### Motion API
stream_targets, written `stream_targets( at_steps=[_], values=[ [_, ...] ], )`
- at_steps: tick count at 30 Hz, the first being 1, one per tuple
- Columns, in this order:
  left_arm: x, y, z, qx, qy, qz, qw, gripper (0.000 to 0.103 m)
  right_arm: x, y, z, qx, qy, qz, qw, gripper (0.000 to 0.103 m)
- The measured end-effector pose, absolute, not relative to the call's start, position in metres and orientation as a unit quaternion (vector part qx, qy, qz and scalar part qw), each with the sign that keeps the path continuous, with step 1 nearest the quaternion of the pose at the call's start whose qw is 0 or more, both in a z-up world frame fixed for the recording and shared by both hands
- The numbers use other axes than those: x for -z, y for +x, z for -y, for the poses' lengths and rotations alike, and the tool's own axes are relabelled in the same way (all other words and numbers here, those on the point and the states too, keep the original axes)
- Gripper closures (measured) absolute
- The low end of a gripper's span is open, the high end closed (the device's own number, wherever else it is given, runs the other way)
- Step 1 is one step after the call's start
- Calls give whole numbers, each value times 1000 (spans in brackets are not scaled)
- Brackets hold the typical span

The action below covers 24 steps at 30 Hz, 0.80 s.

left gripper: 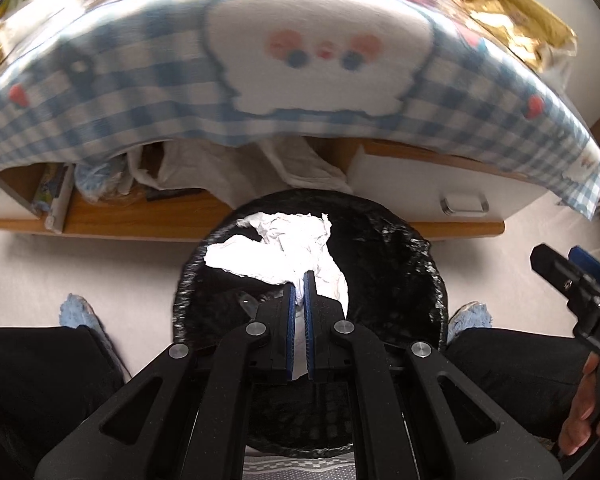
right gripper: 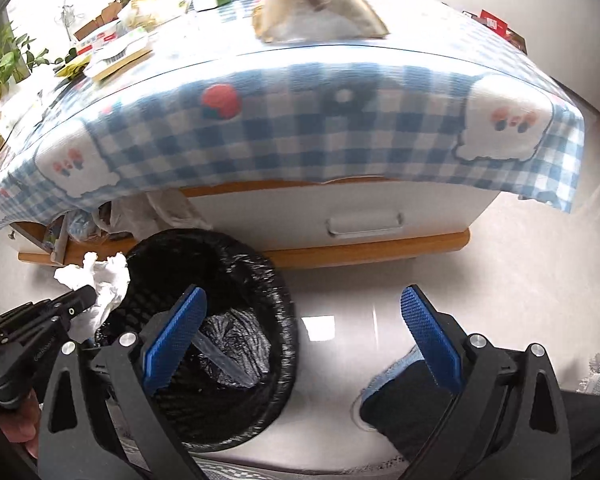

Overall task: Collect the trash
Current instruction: 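Open the right tool over the bin while the left tool releases the tissue into it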

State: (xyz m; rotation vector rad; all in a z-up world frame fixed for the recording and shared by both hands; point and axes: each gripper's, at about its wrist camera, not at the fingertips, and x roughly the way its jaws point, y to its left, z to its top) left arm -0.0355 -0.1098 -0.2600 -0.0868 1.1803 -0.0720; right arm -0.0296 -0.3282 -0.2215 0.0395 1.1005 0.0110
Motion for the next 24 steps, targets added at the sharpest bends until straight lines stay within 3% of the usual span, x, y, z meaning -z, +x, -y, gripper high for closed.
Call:
stream_targets(
  at_steps=[14,17,21,24],
  values=[
    [272,-25,147,62,-20,-568,821,97,226,-26,361,16,55,-533,844,9],
    [273,-26,148,61,-14,-566,822,87,227,-25,358,16,51,-533,844,9],
    [271,-27,145,63,-22,-564,823,64,228,-25,356,16,51,-534,844,9],
    [269,-29,142,61,-23,-563,824,57,227,-25,353,15,49,-532,845,9]
  ],
)
